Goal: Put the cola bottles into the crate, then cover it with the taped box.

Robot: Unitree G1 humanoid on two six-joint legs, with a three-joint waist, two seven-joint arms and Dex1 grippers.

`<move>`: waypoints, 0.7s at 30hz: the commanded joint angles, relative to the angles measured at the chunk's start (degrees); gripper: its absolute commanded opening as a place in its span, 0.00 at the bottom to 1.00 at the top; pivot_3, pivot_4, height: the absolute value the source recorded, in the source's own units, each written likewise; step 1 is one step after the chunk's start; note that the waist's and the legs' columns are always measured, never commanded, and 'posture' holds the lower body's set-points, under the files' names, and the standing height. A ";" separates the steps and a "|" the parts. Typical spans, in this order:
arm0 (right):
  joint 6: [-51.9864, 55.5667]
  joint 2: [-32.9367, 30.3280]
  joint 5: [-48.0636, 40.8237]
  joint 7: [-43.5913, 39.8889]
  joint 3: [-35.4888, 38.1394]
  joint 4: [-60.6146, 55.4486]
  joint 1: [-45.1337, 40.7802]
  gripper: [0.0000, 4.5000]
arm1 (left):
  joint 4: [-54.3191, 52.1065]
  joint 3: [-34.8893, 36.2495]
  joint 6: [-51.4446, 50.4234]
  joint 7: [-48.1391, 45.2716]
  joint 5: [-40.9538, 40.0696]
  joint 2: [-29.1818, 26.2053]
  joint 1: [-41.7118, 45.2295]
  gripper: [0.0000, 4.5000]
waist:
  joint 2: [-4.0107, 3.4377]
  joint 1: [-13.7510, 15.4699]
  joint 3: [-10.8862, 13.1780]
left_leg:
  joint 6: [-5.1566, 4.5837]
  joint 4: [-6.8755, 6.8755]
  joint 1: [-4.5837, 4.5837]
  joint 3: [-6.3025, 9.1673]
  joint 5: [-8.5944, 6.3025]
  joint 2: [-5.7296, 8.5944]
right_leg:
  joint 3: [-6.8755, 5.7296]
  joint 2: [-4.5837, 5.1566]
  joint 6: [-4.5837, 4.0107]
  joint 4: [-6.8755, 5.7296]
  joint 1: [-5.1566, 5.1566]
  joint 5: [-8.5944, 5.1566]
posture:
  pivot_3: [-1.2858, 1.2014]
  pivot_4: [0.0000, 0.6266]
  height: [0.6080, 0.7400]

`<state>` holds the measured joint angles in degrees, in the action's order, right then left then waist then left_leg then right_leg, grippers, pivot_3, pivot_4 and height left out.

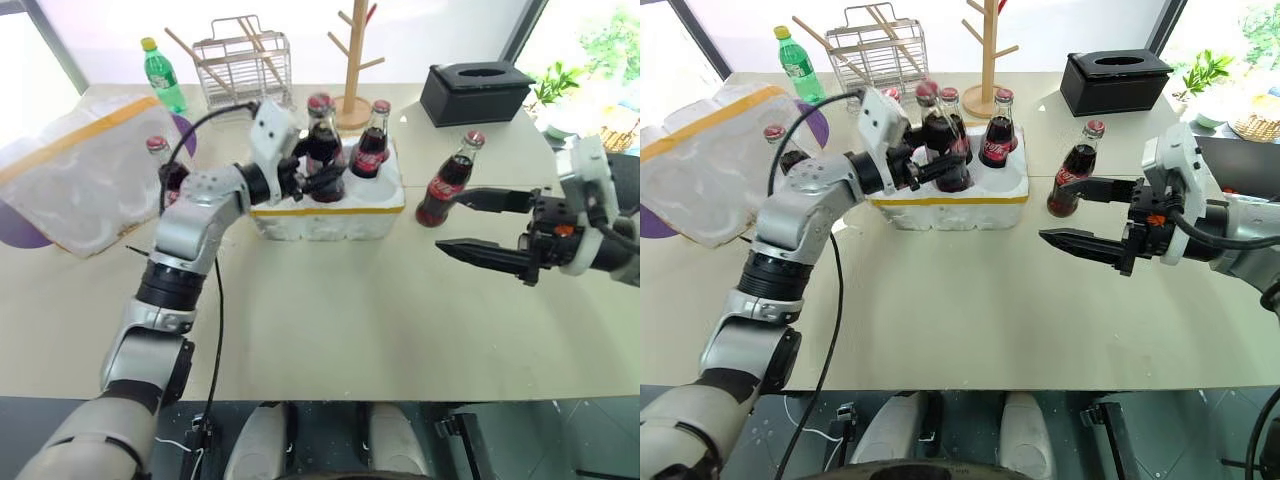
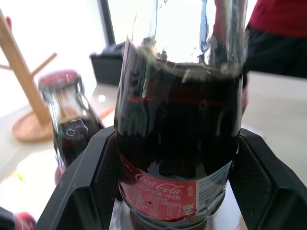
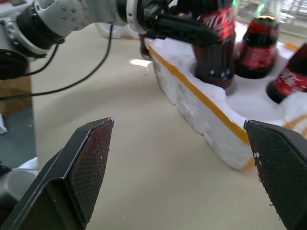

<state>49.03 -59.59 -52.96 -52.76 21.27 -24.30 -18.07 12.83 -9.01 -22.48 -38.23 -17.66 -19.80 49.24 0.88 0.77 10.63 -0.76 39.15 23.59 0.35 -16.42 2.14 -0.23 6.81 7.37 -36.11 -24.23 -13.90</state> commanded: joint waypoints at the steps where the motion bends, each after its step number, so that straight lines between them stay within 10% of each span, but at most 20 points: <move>1: -1.97 0.37 1.60 0.73 0.43 0.31 -0.60 1.00 | -0.23 0.31 3.39 -0.31 2.20 1.06 3.90 0.58 | 0.00 -0.01 0.00 | 0.00 0.00 0.00 0.00 0.00 0.00 | 0.00 0.00 0.00 0.00 0.00 0.00 | 0.52 0.24 1.00; 5: -3.53 0.95 3.76 1.21 -1.15 0.92 -0.66 1.00 | 1.51 -0.64 1.18 -1.28 3.61 2.34 4.08 0.58 | 0.01 0.00 0.01 | 0.00 -0.01 0.03 0.00 0.00 -0.02 | 0.00 -0.01 0.00 0.00 -0.04 0.00 | 0.52 0.24 1.00; 8: -3.83 1.61 4.47 1.59 -1.94 1.19 -1.12 1.00 | 3.36 -1.21 0.96 -1.87 4.91 3.05 3.96 0.99 | 0.00 0.03 0.00 | 0.00 0.00 0.03 0.01 0.00 -0.02 | 0.00 0.00 0.00 -0.01 -0.03 0.00 | 0.52 0.24 1.00; 21: -4.07 3.14 6.05 1.83 -3.88 1.00 -1.35 1.00 | -20.52 10.82 -13.44 -7.32 -10.97 -3.14 -8.26 0.99 | -0.02 -0.24 -0.01 | 0.02 0.00 0.01 0.02 0.01 -0.12 | 0.00 -0.01 0.02 -0.03 -0.06 0.01 | 0.52 0.24 1.00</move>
<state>45.74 -56.59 -46.83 -50.97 16.80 -22.31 -18.70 -1.95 -1.52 -34.02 -45.01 -24.83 -21.93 41.63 0.86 0.53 10.62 -0.74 39.16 23.60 0.37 -16.41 2.01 -0.22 6.80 7.39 -36.15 -24.29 -13.89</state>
